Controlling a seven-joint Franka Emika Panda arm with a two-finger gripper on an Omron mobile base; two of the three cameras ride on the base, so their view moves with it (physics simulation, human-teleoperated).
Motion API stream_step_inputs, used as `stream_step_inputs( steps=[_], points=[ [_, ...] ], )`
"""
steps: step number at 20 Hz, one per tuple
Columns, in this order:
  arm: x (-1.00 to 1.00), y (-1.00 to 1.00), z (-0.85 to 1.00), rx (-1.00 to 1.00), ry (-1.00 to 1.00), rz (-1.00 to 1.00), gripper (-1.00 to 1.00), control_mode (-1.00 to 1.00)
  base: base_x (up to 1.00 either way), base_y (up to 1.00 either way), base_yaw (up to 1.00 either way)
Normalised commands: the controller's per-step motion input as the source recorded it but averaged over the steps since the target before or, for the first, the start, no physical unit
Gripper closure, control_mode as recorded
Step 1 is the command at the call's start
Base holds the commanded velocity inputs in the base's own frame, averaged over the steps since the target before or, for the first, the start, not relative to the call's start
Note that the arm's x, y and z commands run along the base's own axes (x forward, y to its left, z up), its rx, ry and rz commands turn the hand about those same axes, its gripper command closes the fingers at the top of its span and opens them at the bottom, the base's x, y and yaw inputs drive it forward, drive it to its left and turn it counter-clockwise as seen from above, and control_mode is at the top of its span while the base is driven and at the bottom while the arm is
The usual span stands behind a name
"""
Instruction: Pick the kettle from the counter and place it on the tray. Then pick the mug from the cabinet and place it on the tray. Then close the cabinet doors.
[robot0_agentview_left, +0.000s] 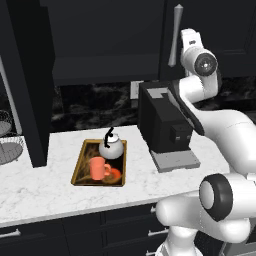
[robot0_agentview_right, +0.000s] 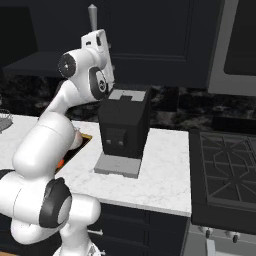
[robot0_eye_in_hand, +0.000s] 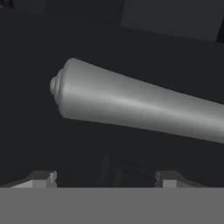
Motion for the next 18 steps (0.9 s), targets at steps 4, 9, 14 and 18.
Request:
stream_step_inputs(
  steps=[4,9,14,18],
  points=[
    [0.36,-0.10,-0.23,0.00,0.01,-0.10,-1.00,-1.00,0.00,0.00,0.00],
    [0.14,-0.20,-0.29,-0.01,0.02,-0.09,-1.00,-1.00,0.00,0.00,0.00],
    [-0.35,-0.17,-0.04,0.00,0.00,-0.05,-1.00,-1.00,0.00,0.00,0.00],
    [-0.64,-0.31,0.09,0.00,0.00,-0.03,-1.00,-1.00,0.00,0.00,0.00]
  ],
)
